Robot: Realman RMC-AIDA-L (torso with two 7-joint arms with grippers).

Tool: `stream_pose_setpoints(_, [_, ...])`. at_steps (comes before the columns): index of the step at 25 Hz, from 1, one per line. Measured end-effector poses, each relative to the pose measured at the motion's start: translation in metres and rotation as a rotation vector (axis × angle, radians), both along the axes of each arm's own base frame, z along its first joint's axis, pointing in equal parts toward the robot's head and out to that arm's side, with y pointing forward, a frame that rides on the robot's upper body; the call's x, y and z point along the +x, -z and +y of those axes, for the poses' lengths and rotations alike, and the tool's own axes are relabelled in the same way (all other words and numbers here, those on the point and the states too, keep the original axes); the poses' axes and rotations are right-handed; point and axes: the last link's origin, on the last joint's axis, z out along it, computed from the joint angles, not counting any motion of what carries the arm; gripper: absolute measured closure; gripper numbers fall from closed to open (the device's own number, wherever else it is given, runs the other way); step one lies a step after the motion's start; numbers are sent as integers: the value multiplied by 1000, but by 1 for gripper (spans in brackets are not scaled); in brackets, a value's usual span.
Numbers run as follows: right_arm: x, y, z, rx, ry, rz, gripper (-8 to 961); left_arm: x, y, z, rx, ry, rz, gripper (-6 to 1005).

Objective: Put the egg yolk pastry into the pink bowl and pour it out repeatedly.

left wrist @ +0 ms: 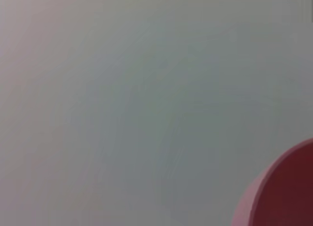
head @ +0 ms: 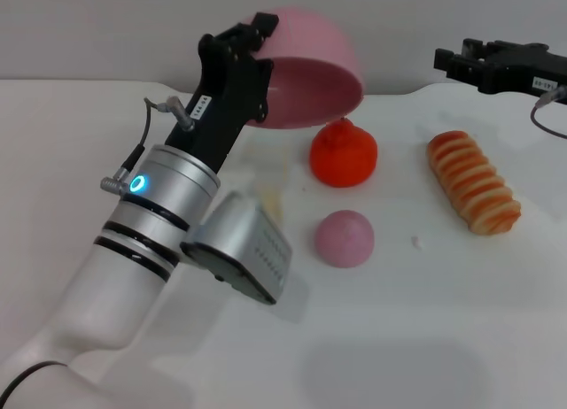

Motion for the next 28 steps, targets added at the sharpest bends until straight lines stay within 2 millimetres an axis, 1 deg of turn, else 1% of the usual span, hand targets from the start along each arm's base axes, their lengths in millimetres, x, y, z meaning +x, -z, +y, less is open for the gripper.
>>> stream_pose_setpoints(3, [1, 2, -1, -4, 3, 2, 413, -1, 2, 0, -6, 2, 19, 994])
stream_pose_setpoints(6, [1, 2, -1, -5, 4, 3, 413, -4, -1, 3, -28, -40, -53, 993])
stream_pose_setpoints(9, [1, 2, -1, -8, 5, 4, 413, -4, -11, 11, -39, -110, -212, 993])
stream_pose_setpoints(11, [1, 3, -1, -13, 4, 6, 413, -8, -26, 23, -52, -209, -414, 994])
stream_pose_setpoints(14, [-1, 5, 0, -21, 1, 7, 413, -16, -41, 39, -99, -328, -620, 996])
stream_pose_setpoints(18, [-5, 11, -1, -42, -14, -2, 413, -29, -55, 61, -245, -513, -823, 996])
stream_pose_setpoints(21, [-9, 16, -2, -59, -36, -18, 413, -40, -63, 74, -413, -676, -930, 997])
stream_pose_setpoints(23, [-13, 20, -2, -70, -60, -36, 413, -46, -73, 83, -543, -791, -1000, 997])
stream_pose_setpoints(25, [-17, 23, -2, -81, -79, -46, 413, -52, -89, 91, -662, -892, -1073, 997])
stream_pose_setpoints(26, [-20, 25, -1, -88, -89, -49, 413, -55, -95, 92, -715, -936, -1104, 997])
stream_pose_setpoints(28, [-27, 30, -1, -109, -111, -54, 414, -62, -113, 93, -784, -991, -1193, 998])
